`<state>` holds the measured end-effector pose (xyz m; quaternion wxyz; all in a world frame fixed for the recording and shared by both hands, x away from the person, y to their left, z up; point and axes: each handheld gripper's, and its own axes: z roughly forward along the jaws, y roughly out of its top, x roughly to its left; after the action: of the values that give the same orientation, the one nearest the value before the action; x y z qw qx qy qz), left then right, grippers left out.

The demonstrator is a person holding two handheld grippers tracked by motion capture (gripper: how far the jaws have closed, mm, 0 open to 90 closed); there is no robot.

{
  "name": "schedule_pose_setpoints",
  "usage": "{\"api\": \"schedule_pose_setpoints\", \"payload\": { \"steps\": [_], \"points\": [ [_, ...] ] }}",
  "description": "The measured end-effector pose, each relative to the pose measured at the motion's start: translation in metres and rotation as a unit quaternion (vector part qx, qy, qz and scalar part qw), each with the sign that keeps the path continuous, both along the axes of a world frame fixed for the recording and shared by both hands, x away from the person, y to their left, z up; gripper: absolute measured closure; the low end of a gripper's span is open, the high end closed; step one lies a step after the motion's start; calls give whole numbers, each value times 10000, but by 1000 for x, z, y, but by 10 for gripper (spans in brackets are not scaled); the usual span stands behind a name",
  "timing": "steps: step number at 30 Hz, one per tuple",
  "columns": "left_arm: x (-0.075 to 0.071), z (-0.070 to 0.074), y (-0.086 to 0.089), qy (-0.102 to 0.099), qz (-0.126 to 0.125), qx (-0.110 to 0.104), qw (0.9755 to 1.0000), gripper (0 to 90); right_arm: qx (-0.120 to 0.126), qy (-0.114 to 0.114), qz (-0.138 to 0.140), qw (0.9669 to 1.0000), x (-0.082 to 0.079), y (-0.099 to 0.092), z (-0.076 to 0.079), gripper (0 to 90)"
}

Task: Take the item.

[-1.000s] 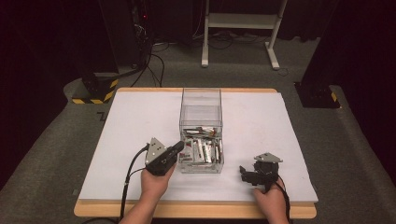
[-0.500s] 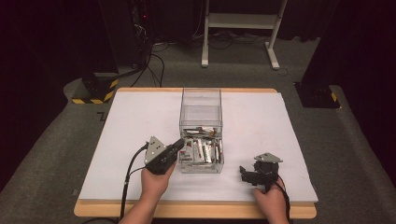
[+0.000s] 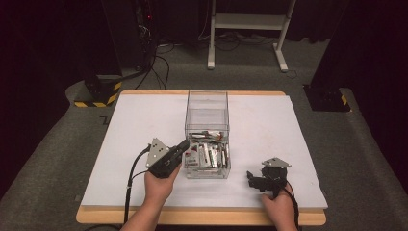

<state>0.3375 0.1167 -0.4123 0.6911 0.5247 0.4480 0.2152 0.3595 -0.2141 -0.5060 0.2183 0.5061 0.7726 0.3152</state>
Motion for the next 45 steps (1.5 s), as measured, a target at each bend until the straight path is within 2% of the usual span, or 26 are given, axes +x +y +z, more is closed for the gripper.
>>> {"api": "schedule_pose_setpoints", "payload": {
  "steps": [9,15,21,23,27,42,45],
  "points": [
    [-1,8,2,-89,-19,-106,9999,897,14,2,-8,10000,0,0,0,90],
    [-2,11,9,-114,-2,-89,9999,897,16,3,-8,10000,0,0,0,90],
    [-5,13,19,-141,28,-209,9997,897,17,3,-9,10000,0,0,0,90],
    [-6,13,24,-154,48,-147,9998,898,17,2,-7,10000,0,0,0,90],
    [-8,13,33,-162,114,-196,9996,898,15,1,-4,10000,0,0,0,90],
    [-8,6,67,-109,374,-18,9992,897,17,3,-2,10000,0,0,0,90],
    [-7,5,72,-88,439,-39,9990,897,21,6,-15,10000,0,0,0,90]
  ]
}}
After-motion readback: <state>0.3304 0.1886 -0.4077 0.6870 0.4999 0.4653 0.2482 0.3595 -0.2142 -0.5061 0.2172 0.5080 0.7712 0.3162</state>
